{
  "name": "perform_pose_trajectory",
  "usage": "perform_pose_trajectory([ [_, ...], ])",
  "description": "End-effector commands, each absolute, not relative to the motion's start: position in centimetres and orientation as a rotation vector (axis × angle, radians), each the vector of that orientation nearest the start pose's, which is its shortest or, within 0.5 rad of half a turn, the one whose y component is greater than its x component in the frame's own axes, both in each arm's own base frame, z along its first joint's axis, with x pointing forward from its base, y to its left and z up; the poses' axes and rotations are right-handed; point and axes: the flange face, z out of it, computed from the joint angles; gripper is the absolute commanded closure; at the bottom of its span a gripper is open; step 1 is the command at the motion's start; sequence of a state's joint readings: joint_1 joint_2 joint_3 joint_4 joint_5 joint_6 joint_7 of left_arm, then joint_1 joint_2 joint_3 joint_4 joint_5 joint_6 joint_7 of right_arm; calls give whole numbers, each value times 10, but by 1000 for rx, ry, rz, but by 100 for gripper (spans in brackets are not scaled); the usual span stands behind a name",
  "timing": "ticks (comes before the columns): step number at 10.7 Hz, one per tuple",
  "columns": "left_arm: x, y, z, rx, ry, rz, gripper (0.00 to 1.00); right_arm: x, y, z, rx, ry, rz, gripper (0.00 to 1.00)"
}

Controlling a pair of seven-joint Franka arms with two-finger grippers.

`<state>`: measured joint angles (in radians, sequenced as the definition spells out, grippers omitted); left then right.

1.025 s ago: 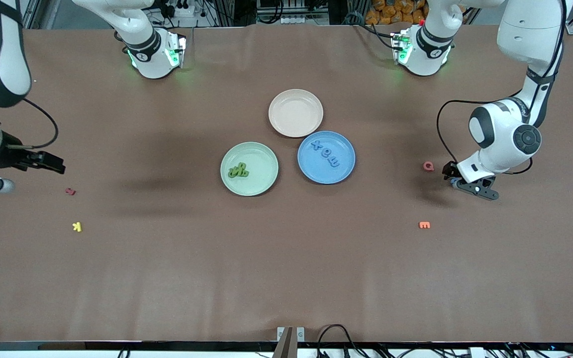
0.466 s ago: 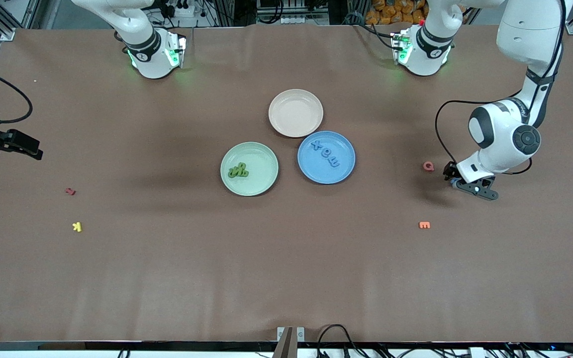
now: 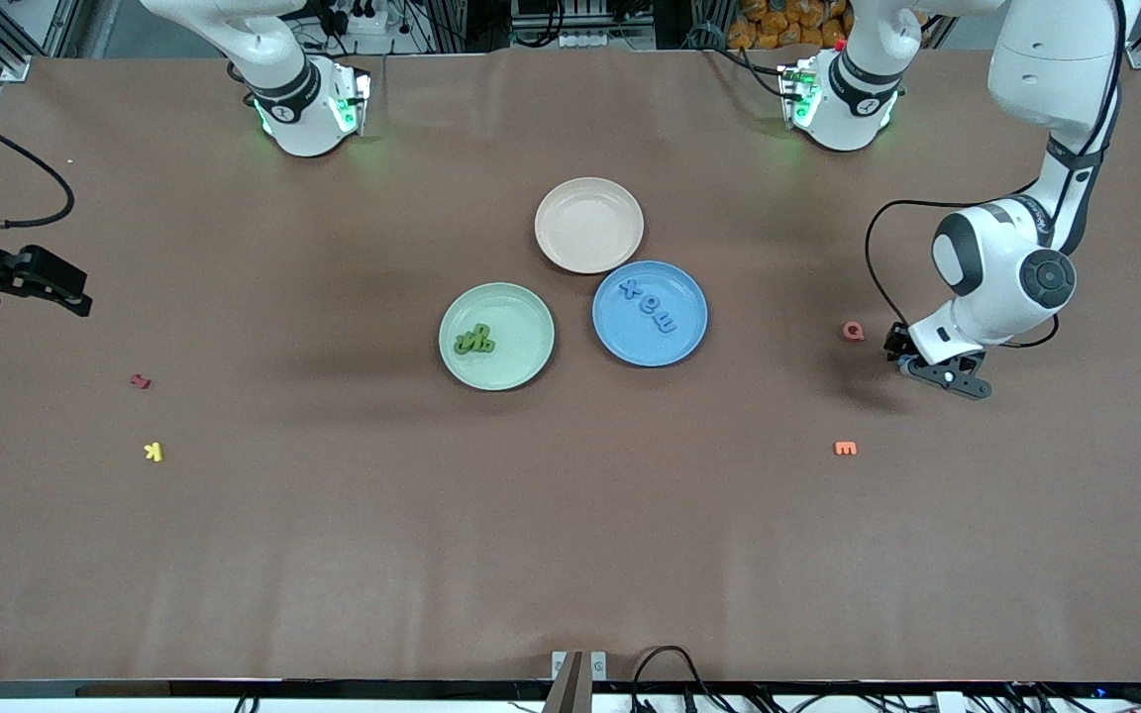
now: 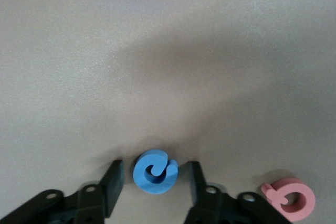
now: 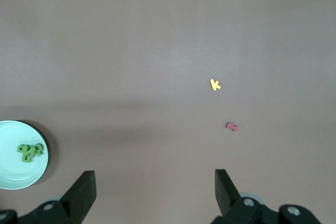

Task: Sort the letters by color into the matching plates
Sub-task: 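Grasp and lift blue c with the left gripper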

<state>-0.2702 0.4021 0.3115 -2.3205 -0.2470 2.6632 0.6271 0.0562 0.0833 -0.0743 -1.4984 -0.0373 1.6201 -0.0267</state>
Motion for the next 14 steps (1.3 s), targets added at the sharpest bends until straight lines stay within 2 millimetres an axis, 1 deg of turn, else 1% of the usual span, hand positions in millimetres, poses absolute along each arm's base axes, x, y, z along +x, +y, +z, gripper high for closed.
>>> perform_pose_trajectory([
  [1,519,33,175,-3080,624,16,67,581,-1,624,-3188,-62,-58,0],
  [2,519,32,175,-3076,635,17,77,580,1,624,-3190,-67,-56,0],
  [3,521,31,177,-3066,670,12,90,577,0,621,-3191,-65,-46,0],
  [4,523,30,178,-3062,685,5,100,576,-4,614,-3197,-59,-21,0],
  [5,524,28,180,-3059,694,-4,100,575,-10,610,-3208,-47,-3,0],
  [6,528,24,184,-3057,704,-18,100,575,-9,610,-3210,-37,-1,0],
  [9,537,-3,196,-3040,774,-63,100,574,-9,611,-3210,-15,-7,0],
  [11,543,-29,209,-3033,851,-108,100,575,-8,612,-3185,59,-18,0],
  [12,545,-40,216,-3035,875,-131,100,576,-4,612,-3140,108,-25,0],
  [13,545,-54,223,-3036,903,-150,100,577,-3,613,-3109,137,-35,0],
  [14,542,-70,225,-3053,906,-132,100,578,-5,613,-3080,180,-50,0],
])
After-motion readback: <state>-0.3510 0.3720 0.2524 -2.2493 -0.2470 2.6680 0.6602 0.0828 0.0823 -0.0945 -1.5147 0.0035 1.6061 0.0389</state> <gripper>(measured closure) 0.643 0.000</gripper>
